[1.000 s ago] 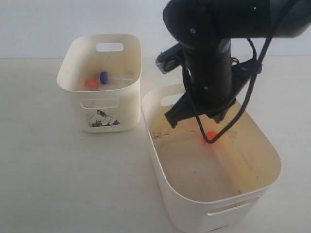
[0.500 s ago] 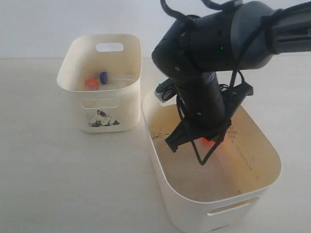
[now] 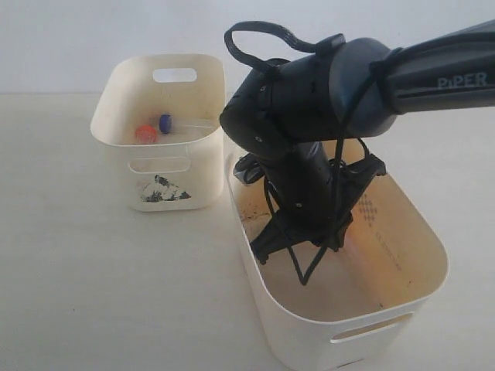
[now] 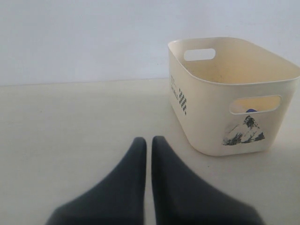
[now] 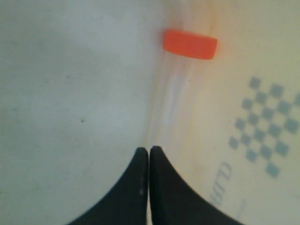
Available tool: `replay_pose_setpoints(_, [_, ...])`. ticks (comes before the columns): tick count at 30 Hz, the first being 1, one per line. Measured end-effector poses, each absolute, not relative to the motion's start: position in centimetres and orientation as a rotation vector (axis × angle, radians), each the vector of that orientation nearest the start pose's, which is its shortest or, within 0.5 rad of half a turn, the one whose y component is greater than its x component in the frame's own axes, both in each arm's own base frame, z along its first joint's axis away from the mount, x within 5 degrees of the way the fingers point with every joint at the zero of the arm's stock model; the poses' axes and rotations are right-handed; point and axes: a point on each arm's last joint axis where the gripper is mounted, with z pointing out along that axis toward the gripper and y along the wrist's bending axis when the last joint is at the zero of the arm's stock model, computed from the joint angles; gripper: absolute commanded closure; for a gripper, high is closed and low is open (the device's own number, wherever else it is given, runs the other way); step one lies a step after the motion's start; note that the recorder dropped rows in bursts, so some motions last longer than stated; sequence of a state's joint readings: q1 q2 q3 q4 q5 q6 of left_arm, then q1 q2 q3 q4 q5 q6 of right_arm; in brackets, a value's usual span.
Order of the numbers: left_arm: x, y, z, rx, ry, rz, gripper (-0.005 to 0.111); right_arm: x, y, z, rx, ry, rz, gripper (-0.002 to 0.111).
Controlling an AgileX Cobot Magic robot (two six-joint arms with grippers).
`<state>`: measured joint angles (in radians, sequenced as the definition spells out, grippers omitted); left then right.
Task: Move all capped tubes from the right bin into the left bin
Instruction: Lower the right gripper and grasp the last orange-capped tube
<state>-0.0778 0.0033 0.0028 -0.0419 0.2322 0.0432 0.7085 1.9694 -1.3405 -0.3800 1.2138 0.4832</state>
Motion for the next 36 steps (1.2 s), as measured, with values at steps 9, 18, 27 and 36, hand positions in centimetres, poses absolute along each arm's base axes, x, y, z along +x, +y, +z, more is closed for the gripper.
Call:
replay_pose_setpoints(9, [5.6,-0.5,19.1,0.076,1.720,-0.064,0.102,29.5,21.3,17.3,-0.625,2.952,-0.533,0.109])
replay_pose_setpoints(18, [5.6,-0.5,19.1,0.076,1.720,-0.064,0.102,30.3,20.3,17.1,-0.553,2.996,-0.453,0.109])
replay_pose_setpoints(27, [5.6,-0.5,19.1,0.076,1.720,-0.064,0.102,30.7,19.8,17.1,-0.521,3.014,-0.433,0.098])
replay_pose_setpoints(36, [5.6,-0.5,19.1,0.076,1.720,-0.064,0.102,30.6,19.7,17.0,-0.589,3.020,-0.449,0.043])
